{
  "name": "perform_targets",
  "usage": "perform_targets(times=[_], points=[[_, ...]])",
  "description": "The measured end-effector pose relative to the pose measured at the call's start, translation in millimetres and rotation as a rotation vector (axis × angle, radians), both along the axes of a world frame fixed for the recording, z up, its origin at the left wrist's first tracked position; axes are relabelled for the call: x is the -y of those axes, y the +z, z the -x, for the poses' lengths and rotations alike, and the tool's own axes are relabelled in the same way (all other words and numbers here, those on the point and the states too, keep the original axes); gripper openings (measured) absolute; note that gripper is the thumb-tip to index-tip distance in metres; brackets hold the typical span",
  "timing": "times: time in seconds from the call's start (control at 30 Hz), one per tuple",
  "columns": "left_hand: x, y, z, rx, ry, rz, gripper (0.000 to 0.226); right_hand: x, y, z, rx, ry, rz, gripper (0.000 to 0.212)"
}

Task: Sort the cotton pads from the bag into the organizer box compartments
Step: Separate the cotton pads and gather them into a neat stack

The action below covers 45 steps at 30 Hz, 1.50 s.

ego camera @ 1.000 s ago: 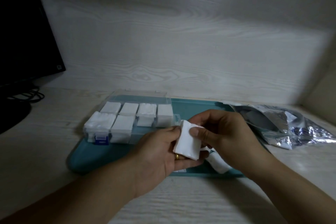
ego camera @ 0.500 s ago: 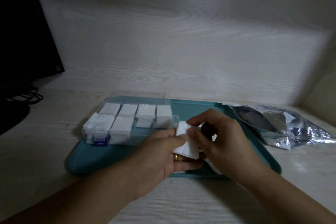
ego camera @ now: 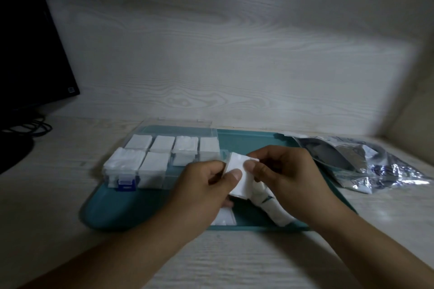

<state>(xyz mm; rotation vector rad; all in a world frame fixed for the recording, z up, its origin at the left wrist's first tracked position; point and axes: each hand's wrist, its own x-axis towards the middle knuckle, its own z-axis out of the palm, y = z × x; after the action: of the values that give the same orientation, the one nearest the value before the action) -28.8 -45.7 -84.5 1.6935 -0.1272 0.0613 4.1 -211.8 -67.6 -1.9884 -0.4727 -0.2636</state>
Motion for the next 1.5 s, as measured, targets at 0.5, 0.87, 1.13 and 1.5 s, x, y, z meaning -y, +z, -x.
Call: perform_targets(times=[0.5,0.87,1.13,1.5], points=[[-19.6,11.6,-16.0,-0.027,0.257,0.311,0.006,8.6,-12.5,-15.0,0.025,-0.078,0.387,0.040],[-11.8,5.5,-9.0,-0.001,0.154,0.186,0.007,21.2,-10.2,-27.6,0.045,-0.118,0.275,0.025],[-6.3,3.3,-5.1,-0.024,0.151,0.063,0.009,29.3,26.4,-10.6,-0.191,0.221,-0.300,0.012],[-2.1,2.3,-5.8,-0.191,-0.037,0.284,0.017,0.8,12.7,6.3,0.012,0.080,-0.033,0.006]])
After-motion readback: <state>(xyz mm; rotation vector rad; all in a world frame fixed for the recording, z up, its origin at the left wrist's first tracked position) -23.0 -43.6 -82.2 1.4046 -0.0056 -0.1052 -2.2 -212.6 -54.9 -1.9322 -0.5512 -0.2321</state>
